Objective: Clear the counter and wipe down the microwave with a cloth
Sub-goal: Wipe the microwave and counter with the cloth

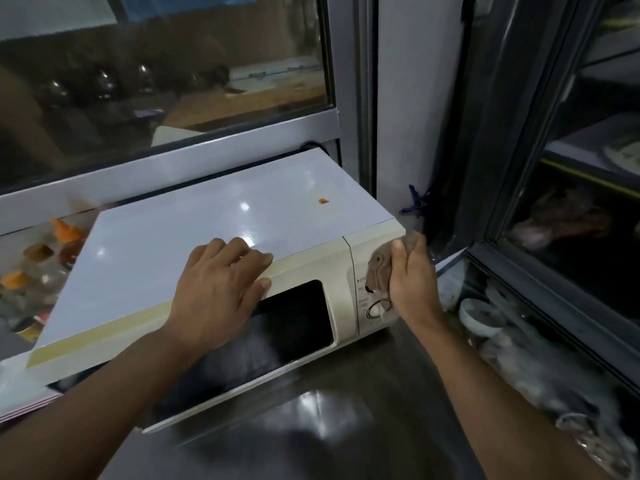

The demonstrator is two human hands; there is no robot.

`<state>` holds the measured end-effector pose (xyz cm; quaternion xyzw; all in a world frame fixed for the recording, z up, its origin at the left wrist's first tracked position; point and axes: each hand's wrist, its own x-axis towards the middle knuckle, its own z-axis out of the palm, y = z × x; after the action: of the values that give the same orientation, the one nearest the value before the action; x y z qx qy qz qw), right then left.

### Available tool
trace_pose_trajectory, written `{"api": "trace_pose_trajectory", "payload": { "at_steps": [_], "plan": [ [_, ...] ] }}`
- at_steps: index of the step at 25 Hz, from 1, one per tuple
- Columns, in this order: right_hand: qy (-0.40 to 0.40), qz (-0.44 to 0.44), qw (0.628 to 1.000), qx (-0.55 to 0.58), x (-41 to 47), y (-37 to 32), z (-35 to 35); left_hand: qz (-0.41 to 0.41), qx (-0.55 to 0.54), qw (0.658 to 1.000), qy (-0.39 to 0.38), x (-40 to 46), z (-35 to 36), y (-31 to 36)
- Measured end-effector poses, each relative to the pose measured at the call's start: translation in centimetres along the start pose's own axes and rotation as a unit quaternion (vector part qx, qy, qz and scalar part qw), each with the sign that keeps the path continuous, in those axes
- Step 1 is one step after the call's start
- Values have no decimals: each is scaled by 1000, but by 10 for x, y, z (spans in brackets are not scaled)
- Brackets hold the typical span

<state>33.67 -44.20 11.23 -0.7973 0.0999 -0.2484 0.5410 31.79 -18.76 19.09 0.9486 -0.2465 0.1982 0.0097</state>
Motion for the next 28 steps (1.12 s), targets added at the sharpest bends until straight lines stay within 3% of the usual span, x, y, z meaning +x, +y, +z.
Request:
{"api": "trace_pose_trajectory", "payload": {
  "at_steps": [3,7,15,19,23,28],
  "plan": [
    [49,11,998,26,2,-19,15,45,8,999,9,3,2,-11],
    [106,35,993,-35,-22,-34,40,67,2,997,30,5,6,-16],
    [133,-37,984,-115,-118,-56,114,62,-43,996,45,8,13,-21],
    [146,-32,978,-146,-89,-53,97,58,-66,995,53,7,12,-22],
    [169,58,982,-59,-25,-41,54,62,-64,995,54,7,14,-21],
    [55,50,991,110,-16,7,17,54,-71,994,68,6,14,-18]
  ]
}}
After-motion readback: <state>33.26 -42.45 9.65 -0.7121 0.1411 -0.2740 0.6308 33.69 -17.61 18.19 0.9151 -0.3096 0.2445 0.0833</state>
